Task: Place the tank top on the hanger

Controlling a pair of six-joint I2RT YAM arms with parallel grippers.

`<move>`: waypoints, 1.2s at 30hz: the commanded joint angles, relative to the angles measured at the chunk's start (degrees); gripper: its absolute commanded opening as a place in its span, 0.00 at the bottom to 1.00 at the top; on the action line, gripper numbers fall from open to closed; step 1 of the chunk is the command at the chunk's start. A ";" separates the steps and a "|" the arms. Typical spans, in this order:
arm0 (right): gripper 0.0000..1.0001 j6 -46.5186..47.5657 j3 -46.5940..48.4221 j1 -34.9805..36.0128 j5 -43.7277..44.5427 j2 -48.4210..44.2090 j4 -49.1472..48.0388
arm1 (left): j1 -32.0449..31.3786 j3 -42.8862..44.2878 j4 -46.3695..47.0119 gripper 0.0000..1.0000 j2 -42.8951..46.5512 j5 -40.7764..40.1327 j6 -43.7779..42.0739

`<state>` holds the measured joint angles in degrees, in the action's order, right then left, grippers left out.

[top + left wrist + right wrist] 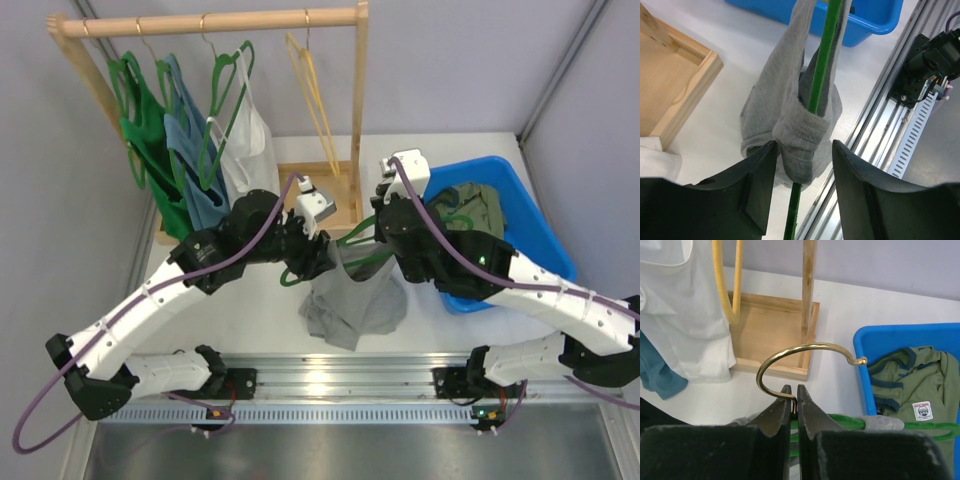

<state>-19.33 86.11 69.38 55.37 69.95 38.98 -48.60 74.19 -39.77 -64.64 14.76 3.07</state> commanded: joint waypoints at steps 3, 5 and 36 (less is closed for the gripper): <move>0.00 1.05 4.42 0.93 -0.79 0.79 -0.66 | -0.18 -1.51 5.22 0.49 2.24 1.40 -1.58; 0.00 1.14 5.12 0.93 -0.97 1.06 -0.31 | -0.18 -1.68 5.75 0.33 2.24 1.50 -1.49; 0.76 2.99 9.17 0.93 -11.69 -7.28 -4.26 | -0.27 -8.01 7.34 0.00 16.47 -4.13 4.40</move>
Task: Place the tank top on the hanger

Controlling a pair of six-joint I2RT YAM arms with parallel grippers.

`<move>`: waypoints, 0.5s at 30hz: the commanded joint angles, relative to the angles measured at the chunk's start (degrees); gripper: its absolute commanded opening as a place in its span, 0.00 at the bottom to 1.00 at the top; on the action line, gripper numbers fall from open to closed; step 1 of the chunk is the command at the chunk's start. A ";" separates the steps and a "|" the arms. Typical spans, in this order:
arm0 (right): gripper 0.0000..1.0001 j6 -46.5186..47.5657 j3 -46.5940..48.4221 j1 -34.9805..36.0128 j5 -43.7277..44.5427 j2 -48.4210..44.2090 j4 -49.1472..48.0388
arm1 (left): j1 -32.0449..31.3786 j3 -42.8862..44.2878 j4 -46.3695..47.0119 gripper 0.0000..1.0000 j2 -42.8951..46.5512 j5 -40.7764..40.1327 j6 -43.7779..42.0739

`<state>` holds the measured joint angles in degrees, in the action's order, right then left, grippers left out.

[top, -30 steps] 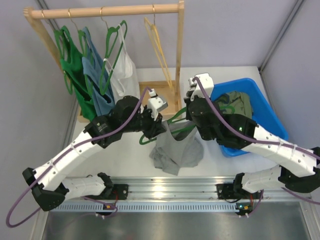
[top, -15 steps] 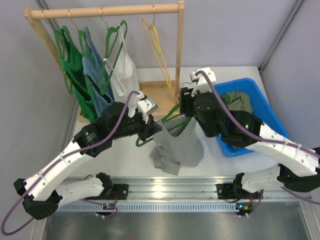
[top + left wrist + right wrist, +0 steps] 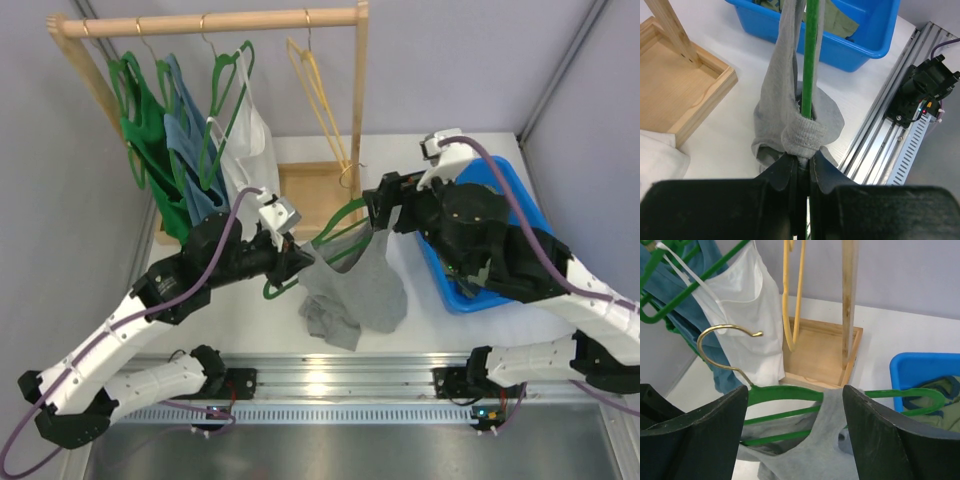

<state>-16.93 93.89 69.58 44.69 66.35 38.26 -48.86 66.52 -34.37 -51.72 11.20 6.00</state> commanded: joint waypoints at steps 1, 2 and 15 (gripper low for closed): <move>0.76 0.67 1.04 0.64 -0.92 -4.20 -4.07 | -0.01 -0.43 1.42 0.00 4.08 -0.39 1.73; 0.76 0.76 0.77 0.73 -0.74 -5.43 -4.33 | -0.01 -0.34 0.80 0.00 4.44 -0.30 2.17; 0.78 2.60 0.42 0.73 3.74 -9.22 -6.01 | -0.01 10.89 -12.82 0.00 7.87 3.48 3.32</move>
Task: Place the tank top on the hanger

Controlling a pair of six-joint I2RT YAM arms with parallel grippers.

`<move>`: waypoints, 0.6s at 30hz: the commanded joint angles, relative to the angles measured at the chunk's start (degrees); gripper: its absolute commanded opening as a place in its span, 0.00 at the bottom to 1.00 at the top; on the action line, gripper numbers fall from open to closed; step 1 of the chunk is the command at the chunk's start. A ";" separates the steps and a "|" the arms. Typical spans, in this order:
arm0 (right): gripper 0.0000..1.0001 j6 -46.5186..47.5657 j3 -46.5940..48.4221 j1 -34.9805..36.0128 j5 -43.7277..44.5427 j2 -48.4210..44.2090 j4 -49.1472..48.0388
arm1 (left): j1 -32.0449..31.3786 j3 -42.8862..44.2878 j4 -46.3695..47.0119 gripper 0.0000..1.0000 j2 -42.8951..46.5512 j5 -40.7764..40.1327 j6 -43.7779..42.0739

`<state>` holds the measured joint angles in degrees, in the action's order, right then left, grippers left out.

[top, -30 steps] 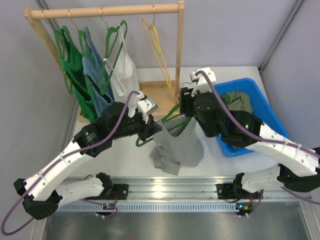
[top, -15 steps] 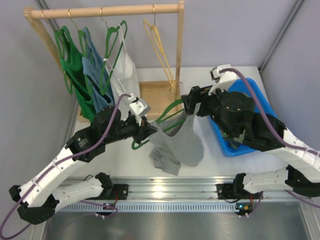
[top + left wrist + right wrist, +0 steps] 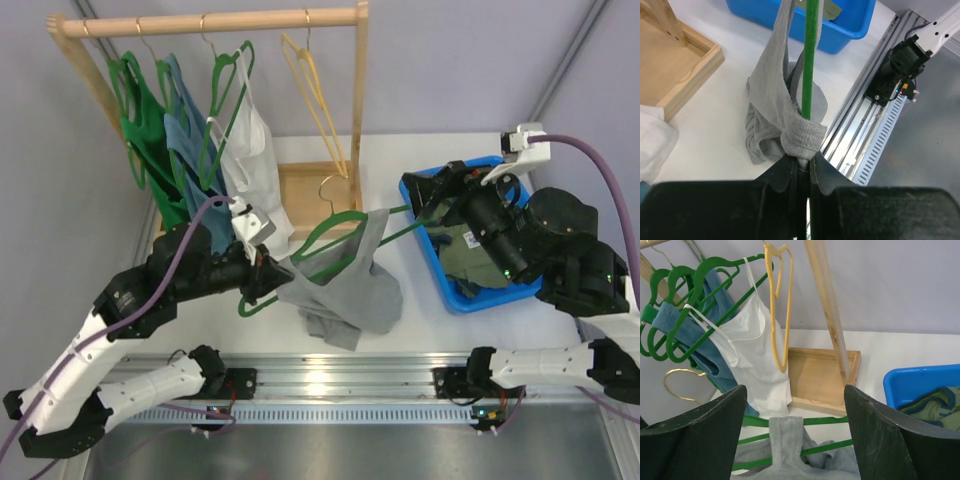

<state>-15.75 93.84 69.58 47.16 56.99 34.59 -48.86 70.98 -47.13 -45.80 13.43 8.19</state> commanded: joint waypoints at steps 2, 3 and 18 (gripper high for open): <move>0.78 1.68 0.99 0.73 1.36 0.40 -2.42 | -0.01 11.34 -2.42 0.00 0.98 0.03 0.87; 0.78 1.69 1.25 0.73 1.36 0.23 -2.42 | -0.01 13.29 -3.48 0.00 0.37 -0.42 0.69; 0.79 2.65 2.75 0.73 1.62 1.28 -3.30 | -0.09 48.45 -17.55 0.00 -12.03 -17.55 -1.16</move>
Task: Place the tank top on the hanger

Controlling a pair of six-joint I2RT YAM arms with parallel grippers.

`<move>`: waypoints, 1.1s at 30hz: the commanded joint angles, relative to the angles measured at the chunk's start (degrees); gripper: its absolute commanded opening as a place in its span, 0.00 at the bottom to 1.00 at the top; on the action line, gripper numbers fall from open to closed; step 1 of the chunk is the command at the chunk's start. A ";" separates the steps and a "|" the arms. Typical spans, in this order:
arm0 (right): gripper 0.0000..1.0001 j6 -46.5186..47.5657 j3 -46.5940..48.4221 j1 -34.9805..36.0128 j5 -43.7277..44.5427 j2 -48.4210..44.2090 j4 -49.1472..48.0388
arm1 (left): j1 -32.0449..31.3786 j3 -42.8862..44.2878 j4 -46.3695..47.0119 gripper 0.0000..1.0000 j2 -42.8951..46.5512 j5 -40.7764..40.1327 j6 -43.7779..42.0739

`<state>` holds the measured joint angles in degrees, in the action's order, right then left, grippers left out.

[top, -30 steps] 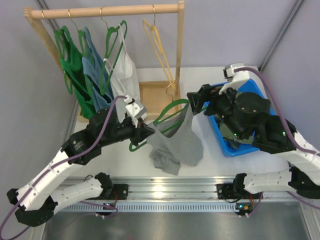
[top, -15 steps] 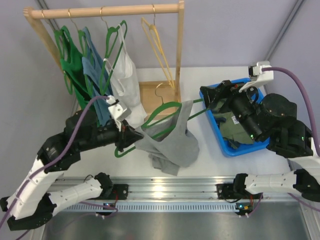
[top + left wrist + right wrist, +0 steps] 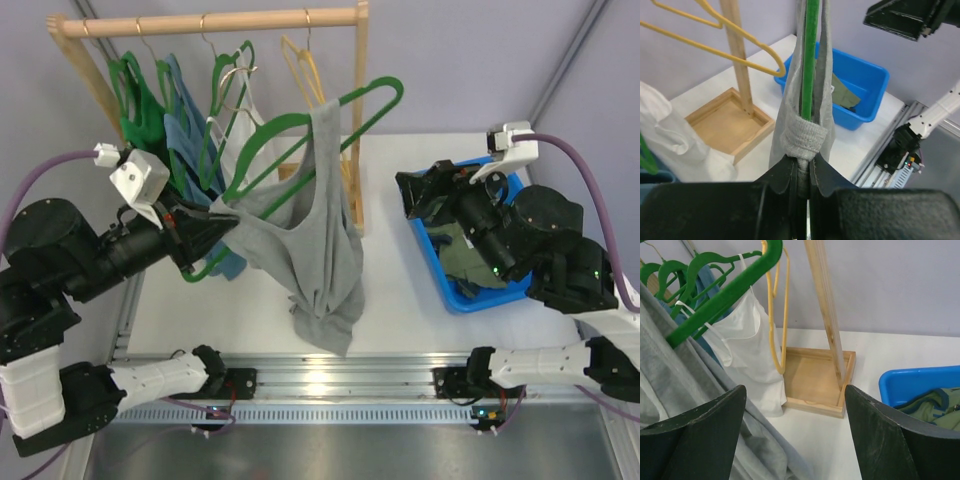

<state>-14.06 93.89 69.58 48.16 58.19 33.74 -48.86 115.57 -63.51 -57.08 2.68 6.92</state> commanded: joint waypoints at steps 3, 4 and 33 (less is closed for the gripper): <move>0.80 0.88 2.88 0.64 0.71 0.34 -2.36 | -0.09 6.67 -2.76 0.00 -0.75 -10.40 1.08; 0.80 1.06 3.23 0.73 0.71 0.43 -2.19 | -0.09 7.30 -3.11 0.00 -0.75 -11.72 1.78; 0.82 -0.61 1.56 0.64 -0.08 0.78 2.56 | -0.09 2.12 -8.39 0.00 -7.52 -37.55 12.94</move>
<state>-14.17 95.59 69.58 48.29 59.86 35.59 -48.86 116.99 -75.05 -63.59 -30.20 18.31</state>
